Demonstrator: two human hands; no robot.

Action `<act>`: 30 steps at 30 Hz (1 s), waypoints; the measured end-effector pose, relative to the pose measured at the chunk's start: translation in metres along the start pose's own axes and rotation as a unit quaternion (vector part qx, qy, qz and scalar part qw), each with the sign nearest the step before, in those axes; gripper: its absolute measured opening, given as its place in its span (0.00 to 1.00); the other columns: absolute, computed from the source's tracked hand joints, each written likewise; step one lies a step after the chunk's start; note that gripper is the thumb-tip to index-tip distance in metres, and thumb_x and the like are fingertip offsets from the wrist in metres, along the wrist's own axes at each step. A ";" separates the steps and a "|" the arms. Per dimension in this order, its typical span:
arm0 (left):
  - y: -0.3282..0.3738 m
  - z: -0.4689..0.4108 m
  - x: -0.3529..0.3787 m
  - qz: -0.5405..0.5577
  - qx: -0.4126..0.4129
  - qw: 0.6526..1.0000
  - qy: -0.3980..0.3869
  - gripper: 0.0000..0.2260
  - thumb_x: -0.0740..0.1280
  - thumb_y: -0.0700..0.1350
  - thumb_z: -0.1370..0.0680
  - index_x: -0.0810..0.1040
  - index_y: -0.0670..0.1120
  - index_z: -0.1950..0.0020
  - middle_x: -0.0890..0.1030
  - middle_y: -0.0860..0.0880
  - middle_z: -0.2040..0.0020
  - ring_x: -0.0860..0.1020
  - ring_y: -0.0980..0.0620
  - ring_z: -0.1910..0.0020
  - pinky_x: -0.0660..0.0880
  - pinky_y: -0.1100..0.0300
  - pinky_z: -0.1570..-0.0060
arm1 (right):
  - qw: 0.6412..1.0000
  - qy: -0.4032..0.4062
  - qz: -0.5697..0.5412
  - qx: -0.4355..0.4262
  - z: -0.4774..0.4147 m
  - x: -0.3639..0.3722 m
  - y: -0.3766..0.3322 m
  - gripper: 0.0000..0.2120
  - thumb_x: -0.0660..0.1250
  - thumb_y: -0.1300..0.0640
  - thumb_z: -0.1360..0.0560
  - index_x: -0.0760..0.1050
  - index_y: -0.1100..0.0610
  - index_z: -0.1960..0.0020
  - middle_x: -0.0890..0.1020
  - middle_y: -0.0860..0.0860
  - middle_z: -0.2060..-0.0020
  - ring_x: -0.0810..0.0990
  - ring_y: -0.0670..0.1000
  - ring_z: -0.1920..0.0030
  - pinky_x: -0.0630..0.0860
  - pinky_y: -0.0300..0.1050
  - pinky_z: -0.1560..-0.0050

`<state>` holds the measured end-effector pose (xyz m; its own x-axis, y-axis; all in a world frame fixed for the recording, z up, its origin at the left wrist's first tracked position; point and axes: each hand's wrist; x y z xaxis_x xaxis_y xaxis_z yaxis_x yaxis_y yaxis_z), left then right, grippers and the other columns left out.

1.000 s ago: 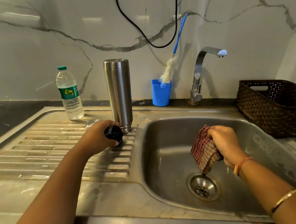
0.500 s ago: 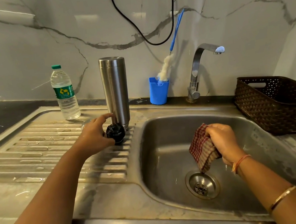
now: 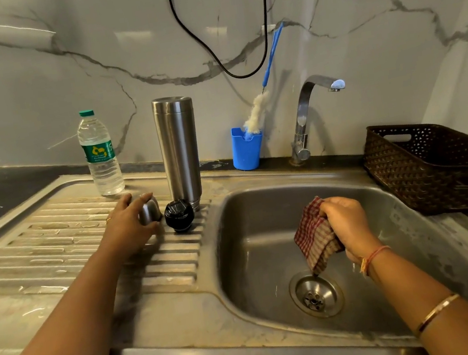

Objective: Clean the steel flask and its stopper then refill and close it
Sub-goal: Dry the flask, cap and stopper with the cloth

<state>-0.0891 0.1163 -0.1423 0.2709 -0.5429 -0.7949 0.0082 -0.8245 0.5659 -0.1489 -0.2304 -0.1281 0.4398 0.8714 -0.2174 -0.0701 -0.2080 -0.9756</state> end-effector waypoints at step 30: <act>0.156 0.050 0.057 0.529 -0.253 0.725 -0.362 0.14 0.63 0.51 0.26 0.75 0.43 0.46 0.78 0.41 0.53 0.77 0.46 0.57 0.77 0.60 0.66 | 0.987 -0.010 -0.157 0.020 0.007 -0.020 -0.022 0.11 0.62 0.66 0.26 0.75 0.58 0.66 0.77 0.49 0.78 0.75 0.43 0.78 0.70 0.34 0.78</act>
<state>-0.1202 -0.0507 -0.1101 -0.1914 -0.9212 0.3387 0.5665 0.1781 0.8046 -0.1624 -0.2398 -0.1027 0.4280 0.8988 0.0953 0.0305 0.0911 -0.9954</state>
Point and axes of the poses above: each hand's wrist, its own z-axis away from the middle knuckle, its own x-axis out of the palm, y = z × x
